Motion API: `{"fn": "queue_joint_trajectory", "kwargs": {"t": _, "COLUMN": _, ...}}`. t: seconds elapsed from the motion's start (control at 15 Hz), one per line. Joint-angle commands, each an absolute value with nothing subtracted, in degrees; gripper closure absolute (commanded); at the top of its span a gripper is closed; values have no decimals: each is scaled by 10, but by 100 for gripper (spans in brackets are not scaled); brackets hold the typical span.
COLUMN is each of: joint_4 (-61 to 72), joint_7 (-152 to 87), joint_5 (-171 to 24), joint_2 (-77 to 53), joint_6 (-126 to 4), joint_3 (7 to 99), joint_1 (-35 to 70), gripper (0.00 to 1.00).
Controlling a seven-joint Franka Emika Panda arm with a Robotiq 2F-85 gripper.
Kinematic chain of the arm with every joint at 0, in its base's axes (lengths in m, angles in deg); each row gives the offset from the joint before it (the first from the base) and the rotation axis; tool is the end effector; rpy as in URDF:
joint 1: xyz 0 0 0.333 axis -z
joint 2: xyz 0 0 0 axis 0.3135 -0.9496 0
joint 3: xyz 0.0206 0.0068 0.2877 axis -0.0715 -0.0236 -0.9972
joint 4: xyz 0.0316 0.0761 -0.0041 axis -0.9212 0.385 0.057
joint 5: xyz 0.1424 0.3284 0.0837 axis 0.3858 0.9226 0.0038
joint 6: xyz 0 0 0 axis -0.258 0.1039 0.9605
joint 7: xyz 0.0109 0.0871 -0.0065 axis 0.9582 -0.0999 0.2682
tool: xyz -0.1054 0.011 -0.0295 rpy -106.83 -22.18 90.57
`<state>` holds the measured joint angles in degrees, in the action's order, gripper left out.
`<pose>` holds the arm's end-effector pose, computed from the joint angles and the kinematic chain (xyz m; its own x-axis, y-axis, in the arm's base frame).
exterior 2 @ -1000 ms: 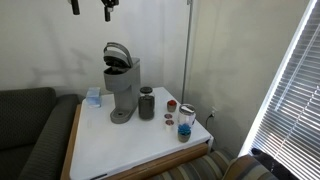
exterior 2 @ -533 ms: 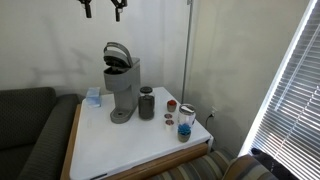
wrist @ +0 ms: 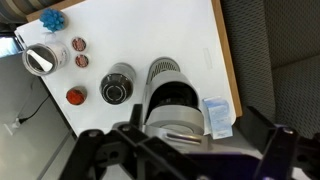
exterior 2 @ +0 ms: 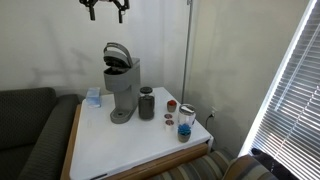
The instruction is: Close the coffee machine chamber
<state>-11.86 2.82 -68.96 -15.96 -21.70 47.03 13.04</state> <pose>0.6250 0.0795 0.5140 0.7952 0.6059 0.0231 0.6064 -0.7945 -0.0340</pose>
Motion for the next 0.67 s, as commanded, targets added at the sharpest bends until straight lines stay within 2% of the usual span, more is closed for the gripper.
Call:
{"fn": "queue_joint_trajectory", "kwargs": {"t": 0.0, "joint_4": -124, "joint_7": 26, "joint_5": -683, "joint_2": -171, "joint_6": -240, "joint_3": 466, "joint_1": 125, "gripper": 0}}
{"fn": "queue_joint_trajectory", "kwargs": {"t": 0.6, "joint_4": -135, "joint_7": -111, "joint_5": -716, "joint_2": -210, "joint_6": -358, "joint_3": 438, "joint_1": 92, "gripper": 0}}
